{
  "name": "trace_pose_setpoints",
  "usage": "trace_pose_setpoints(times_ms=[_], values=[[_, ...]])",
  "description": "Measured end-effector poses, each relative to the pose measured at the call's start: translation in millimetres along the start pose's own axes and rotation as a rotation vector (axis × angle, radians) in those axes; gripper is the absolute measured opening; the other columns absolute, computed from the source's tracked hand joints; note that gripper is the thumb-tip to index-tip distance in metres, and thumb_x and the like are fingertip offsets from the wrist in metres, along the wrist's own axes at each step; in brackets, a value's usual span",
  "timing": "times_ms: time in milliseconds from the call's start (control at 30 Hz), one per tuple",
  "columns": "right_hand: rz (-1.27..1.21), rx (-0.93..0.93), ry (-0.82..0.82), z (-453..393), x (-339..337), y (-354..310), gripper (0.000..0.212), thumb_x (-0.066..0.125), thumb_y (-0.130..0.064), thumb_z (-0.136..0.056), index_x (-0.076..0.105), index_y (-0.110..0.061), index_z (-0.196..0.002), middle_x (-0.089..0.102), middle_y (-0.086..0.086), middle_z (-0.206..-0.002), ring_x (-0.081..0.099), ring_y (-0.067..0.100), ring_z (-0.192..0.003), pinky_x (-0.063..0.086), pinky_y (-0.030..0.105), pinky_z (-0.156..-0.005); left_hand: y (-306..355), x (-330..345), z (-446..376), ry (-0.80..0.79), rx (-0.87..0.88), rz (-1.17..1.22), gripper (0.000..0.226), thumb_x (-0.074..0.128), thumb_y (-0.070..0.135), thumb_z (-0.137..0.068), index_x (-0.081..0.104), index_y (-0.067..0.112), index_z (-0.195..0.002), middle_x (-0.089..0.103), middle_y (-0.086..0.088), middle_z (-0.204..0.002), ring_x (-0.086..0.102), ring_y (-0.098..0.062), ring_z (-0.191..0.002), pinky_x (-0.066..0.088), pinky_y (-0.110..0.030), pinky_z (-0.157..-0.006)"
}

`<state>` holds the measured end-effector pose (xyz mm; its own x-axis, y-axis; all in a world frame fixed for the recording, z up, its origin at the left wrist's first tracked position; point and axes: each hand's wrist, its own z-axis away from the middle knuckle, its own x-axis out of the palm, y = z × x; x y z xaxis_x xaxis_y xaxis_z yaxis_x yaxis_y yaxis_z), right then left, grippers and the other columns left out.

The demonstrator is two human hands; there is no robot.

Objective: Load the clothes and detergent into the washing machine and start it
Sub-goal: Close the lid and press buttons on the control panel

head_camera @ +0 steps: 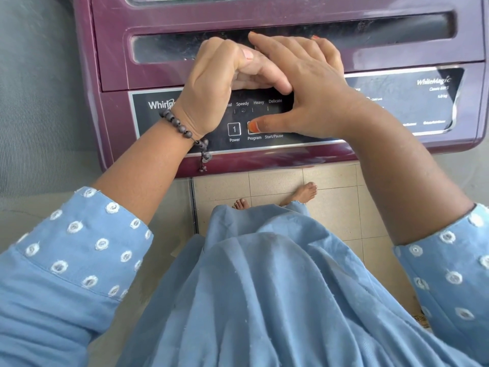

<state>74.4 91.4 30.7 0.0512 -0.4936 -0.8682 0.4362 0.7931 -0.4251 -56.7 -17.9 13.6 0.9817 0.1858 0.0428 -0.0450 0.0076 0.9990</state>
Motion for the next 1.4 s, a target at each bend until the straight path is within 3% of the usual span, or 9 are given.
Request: trace_pose_setpoints(times_ms=[500,667,767,900,1067,1167,1233,1300,1400], values=[[0.001,-0.010,0.008,2.0,0.4,0.7,0.109,0.057,-0.069,-0.062,0.019,-0.028,-0.155,0.035,-0.008,-0.152,0.023,0.019,-0.145,0.001,0.043,-0.118,-0.3,1.6,-0.8,0.034,-0.006,-0.002,0.051,0.030,0.029,-0.079,0.077,0.009,-0.086,0.077,-0.006,-0.089,0.069,-0.026,-0.099,0.053,-0.036,-0.091],[0.021,-0.021,-0.020,0.8,-1.0,1.0,0.115,0.043,-0.080,-0.056,0.018,-0.028,-0.155,0.032,-0.007,-0.154,0.022,0.020,-0.146,0.000,0.045,-0.118,1.3,4.4,-0.2,0.055,-0.029,-0.018,0.051,0.025,0.014,-0.084,0.074,0.006,-0.089,0.077,-0.005,-0.086,0.069,-0.027,-0.097,0.053,-0.034,-0.089],[0.018,-0.033,-0.018,1.0,-1.9,1.9,0.116,0.041,-0.082,-0.055,0.019,-0.028,-0.155,0.032,-0.006,-0.154,0.022,0.020,-0.146,0.001,0.046,-0.118,2.0,5.6,-0.7,0.057,-0.039,-0.015,0.049,0.029,0.021,-0.081,0.074,0.005,-0.088,0.077,-0.006,-0.087,0.069,-0.027,-0.096,0.053,-0.033,-0.089],[-0.014,-0.047,-0.027,1.9,-1.9,4.0,0.109,0.045,-0.076,-0.061,0.019,-0.027,-0.155,0.032,-0.005,-0.155,0.021,0.021,-0.146,-0.001,0.044,-0.118,3.5,7.8,-0.7,0.095,-0.053,-0.008,0.051,0.033,0.031,-0.075,0.074,0.003,-0.087,0.077,-0.008,-0.086,0.069,-0.028,-0.095,0.053,-0.033,-0.088],[-0.096,-0.086,-0.075,3.7,-10.2,9.0,0.101,0.061,-0.063,-0.073,0.018,-0.024,-0.156,0.031,-0.001,-0.157,0.018,0.022,-0.148,-0.003,0.044,-0.119,7.7,12.1,-0.5,0.154,-0.096,-0.027,0.052,0.024,0.015,-0.082,0.075,0.005,-0.085,0.077,-0.007,-0.087,0.070,-0.028,-0.097,0.054,-0.033,-0.089],[-0.186,-0.128,-0.072,5.5,-20.8,16.2,0.089,0.068,-0.048,-0.081,0.025,-0.020,-0.154,0.041,0.001,-0.152,0.032,0.019,-0.142,0.014,0.038,-0.120,11.2,13.3,-2.7,0.157,-0.139,-0.028,0.050,0.028,0.019,-0.080,0.074,0.002,-0.089,0.077,-0.009,-0.090,0.070,-0.028,-0.099,0.053,-0.030,-0.088],[-0.253,-0.124,-0.042,10.3,-31.5,24.2,0.084,0.072,-0.040,-0.081,0.032,-0.018,-0.151,0.048,0.002,-0.146,0.043,0.013,-0.136,0.029,0.024,-0.111,14.4,17.7,-6.6,0.136,-0.134,-0.015,0.049,0.036,0.028,-0.075,0.074,0.002,-0.091,0.077,-0.009,-0.090,0.070,-0.029,-0.098,0.053,-0.029,-0.088],[-0.260,-0.087,-0.017,17.0,-43.2,35.3,0.079,0.075,-0.037,-0.081,0.036,-0.022,-0.149,0.052,-0.001,-0.143,0.046,0.008,-0.132,0.029,0.014,-0.100,18.2,26.0,-12.6,0.117,-0.125,-0.025,0.050,0.035,0.028,-0.076,0.074,0.003,-0.095,0.077,-0.010,-0.093,0.070,-0.028,-0.099,0.053,-0.029,-0.088],[-0.262,-0.008,-0.014,26.2,-58.8,56.0,0.075,0.077,-0.041,-0.079,0.043,-0.026,-0.145,0.057,-0.006,-0.135,0.052,0.006,-0.124,0.032,0.015,-0.095,24.2,41.4,-25.0,0.100,-0.105,-0.044,0.055,0.023,0.016,-0.082,0.073,0.002,-0.101,0.075,-0.017,-0.099,0.069,-0.028,-0.103,0.052,-0.032,-0.093]])
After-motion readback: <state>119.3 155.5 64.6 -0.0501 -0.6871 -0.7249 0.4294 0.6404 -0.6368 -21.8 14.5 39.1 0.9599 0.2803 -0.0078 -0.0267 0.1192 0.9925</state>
